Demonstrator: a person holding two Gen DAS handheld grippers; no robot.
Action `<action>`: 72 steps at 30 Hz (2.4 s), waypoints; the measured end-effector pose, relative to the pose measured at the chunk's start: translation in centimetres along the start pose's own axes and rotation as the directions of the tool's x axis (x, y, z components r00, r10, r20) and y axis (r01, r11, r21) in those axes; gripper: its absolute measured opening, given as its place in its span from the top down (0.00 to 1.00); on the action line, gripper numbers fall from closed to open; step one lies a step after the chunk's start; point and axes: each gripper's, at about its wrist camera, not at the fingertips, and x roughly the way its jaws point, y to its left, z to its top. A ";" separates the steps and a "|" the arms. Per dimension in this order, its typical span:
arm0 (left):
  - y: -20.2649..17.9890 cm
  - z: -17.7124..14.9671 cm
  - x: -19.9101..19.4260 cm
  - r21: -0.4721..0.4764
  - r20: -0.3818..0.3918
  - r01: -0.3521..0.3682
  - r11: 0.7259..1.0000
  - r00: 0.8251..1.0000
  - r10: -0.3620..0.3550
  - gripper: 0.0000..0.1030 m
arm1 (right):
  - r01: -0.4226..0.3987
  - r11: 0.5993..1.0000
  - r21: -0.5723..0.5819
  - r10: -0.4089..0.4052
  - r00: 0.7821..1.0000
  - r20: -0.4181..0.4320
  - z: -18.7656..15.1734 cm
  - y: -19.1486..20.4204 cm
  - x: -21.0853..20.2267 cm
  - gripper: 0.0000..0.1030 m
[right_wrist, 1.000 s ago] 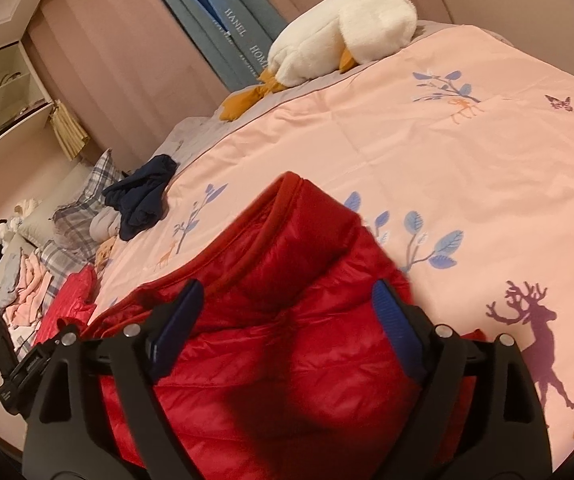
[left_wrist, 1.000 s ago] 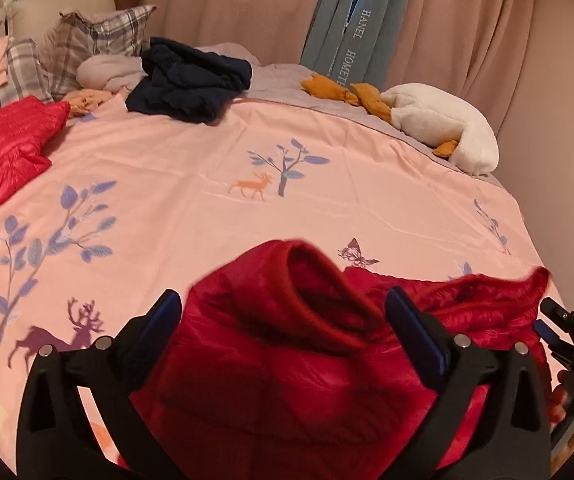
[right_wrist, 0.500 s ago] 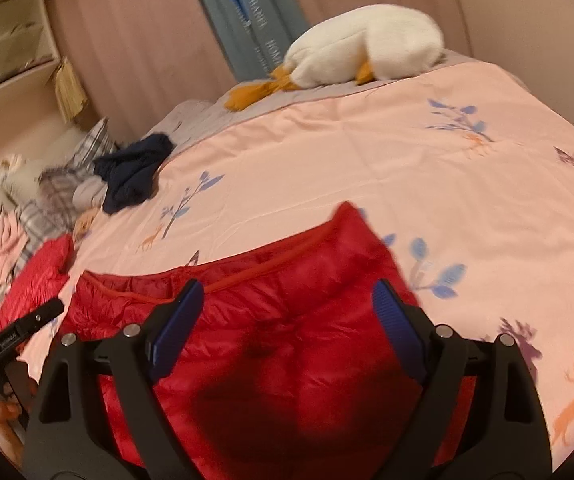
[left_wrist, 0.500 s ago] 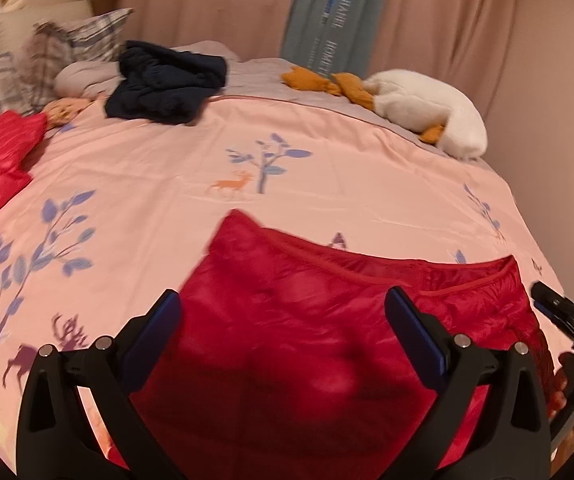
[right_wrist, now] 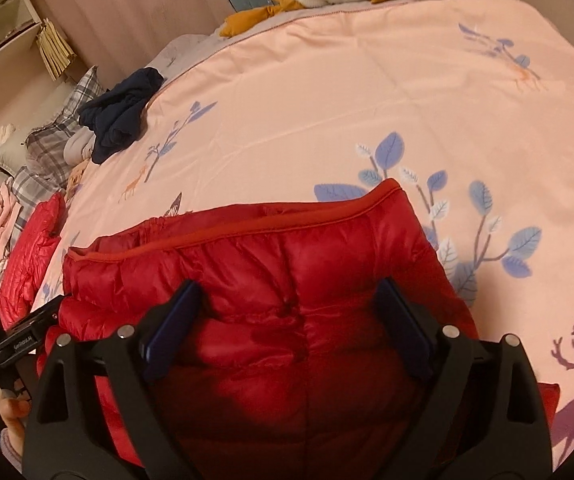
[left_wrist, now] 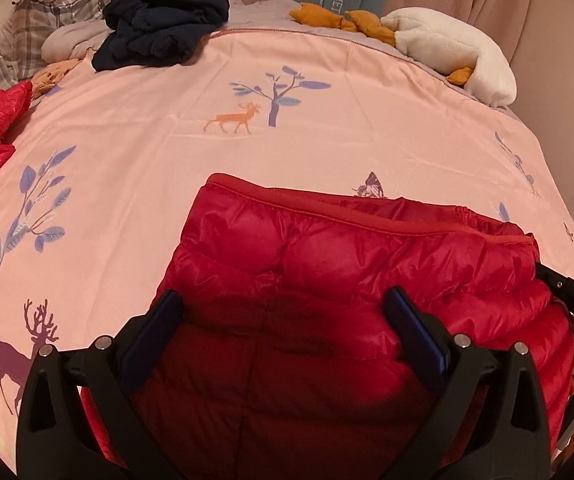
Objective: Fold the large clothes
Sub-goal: 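Press the folded jacket flat with both tools, then smooth the folded jacket's edges with both tools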
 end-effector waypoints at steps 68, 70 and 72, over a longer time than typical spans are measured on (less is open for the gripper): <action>1.5 -13.4 -11.2 0.042 0.066 -0.079 0.996 0.995 0.076 0.01 | 0.160 0.987 -0.030 -0.152 0.971 0.187 -16.0 -1.4 -14.4 0.12; 1.8 -13.6 -11.1 0.034 0.057 -0.078 0.996 0.996 0.076 0.01 | 0.185 0.983 -0.014 -0.180 0.967 0.179 -16.2 -1.9 -14.1 0.12; 2.1 -13.8 -11.1 0.026 0.051 -0.080 0.996 0.996 0.078 0.01 | 0.186 0.983 0.005 -0.184 0.968 0.171 -16.3 -2.6 -14.1 0.12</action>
